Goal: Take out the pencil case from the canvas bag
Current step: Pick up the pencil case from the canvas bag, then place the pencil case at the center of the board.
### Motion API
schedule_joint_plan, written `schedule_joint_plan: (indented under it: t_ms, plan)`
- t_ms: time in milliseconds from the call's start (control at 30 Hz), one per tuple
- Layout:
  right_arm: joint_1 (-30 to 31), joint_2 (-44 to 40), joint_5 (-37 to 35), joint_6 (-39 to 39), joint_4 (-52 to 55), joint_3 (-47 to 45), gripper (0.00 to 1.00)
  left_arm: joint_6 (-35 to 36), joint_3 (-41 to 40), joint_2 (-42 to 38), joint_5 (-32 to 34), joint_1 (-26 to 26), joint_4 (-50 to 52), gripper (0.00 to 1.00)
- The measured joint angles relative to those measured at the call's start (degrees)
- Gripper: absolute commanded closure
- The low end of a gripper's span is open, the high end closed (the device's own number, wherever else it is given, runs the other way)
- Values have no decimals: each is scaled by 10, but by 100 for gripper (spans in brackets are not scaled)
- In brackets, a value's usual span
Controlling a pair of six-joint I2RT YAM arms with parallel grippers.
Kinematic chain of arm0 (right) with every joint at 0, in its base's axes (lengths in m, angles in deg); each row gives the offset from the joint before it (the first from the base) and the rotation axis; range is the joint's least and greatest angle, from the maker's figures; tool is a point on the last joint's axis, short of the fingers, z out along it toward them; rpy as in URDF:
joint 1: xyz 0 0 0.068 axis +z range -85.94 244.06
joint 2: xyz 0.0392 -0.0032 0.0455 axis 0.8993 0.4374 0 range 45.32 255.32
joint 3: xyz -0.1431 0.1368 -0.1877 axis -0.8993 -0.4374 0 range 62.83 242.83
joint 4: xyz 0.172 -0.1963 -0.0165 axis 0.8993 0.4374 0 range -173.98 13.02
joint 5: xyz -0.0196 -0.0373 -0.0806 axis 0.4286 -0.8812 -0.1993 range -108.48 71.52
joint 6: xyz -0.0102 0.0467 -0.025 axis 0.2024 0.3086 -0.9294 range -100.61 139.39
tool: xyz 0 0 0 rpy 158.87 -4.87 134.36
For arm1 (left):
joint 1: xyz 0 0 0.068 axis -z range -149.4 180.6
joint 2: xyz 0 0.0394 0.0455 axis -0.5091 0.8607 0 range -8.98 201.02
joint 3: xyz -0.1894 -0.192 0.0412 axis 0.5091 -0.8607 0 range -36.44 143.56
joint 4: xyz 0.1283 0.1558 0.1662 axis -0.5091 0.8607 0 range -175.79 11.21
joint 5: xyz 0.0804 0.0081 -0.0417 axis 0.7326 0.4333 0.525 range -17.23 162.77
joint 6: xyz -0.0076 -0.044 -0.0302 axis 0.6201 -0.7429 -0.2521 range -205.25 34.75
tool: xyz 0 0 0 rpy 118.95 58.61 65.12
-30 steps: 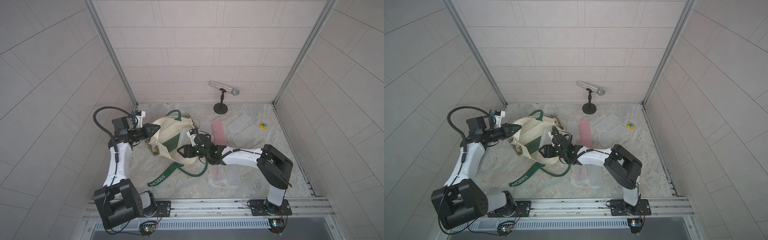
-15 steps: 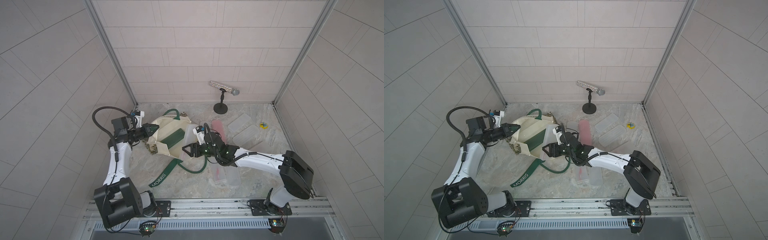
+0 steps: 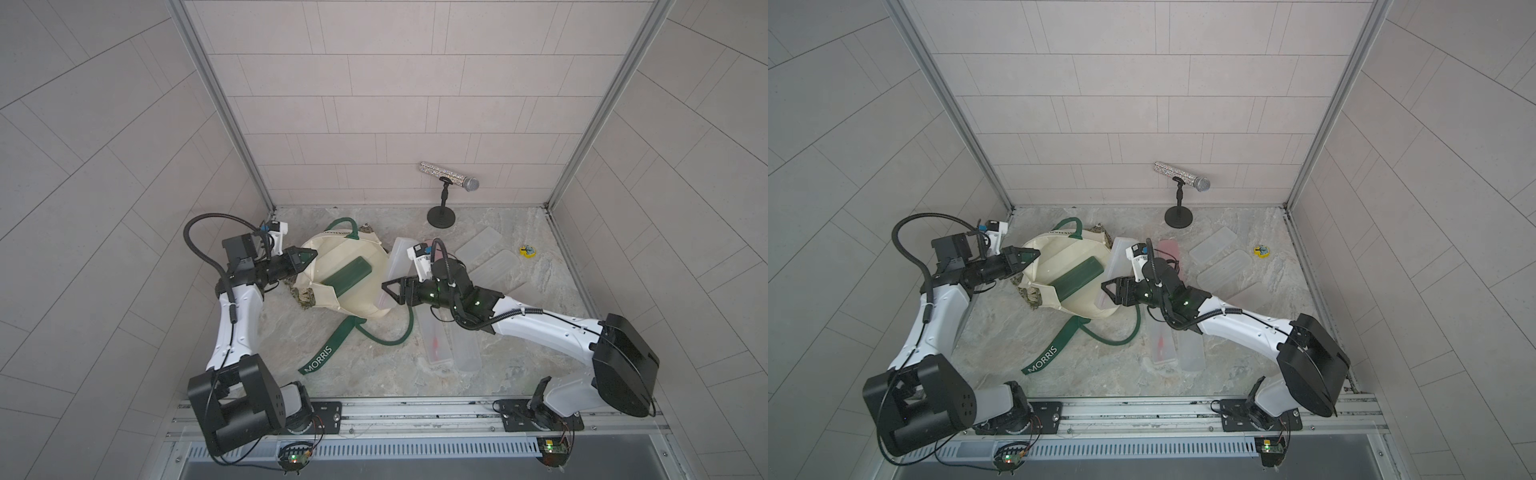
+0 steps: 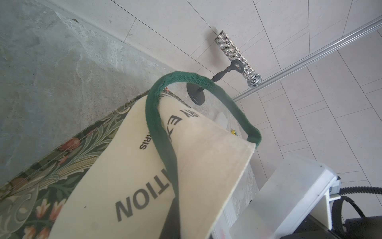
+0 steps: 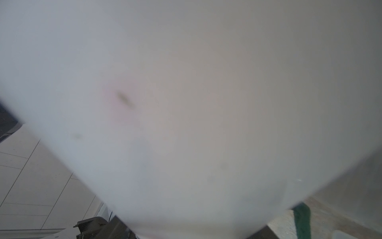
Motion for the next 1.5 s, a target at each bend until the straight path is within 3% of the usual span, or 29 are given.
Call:
schedule_joint_plan:
  t_ms: [233, 367, 800, 1233, 1500]
  plan:
    - [-48, -42, -2, -9, 41, -3, 44, 0, 14, 9, 21, -7, 13, 100]
    - [-61, -44, -20, -28, 121, 31, 44, 0, 31, 14, 31, -12, 25, 100]
    - [-61, 57, -61, -52, 259, 131, 45, -4, 155, 83, 28, -40, 69, 100]
    - [-35, 206, -69, -35, 304, 274, 45, -188, 149, 105, -17, -101, -97, 100]
    - [-35, 313, -68, -6, 341, 374, 45, -420, 78, 110, -53, -158, -350, 100]
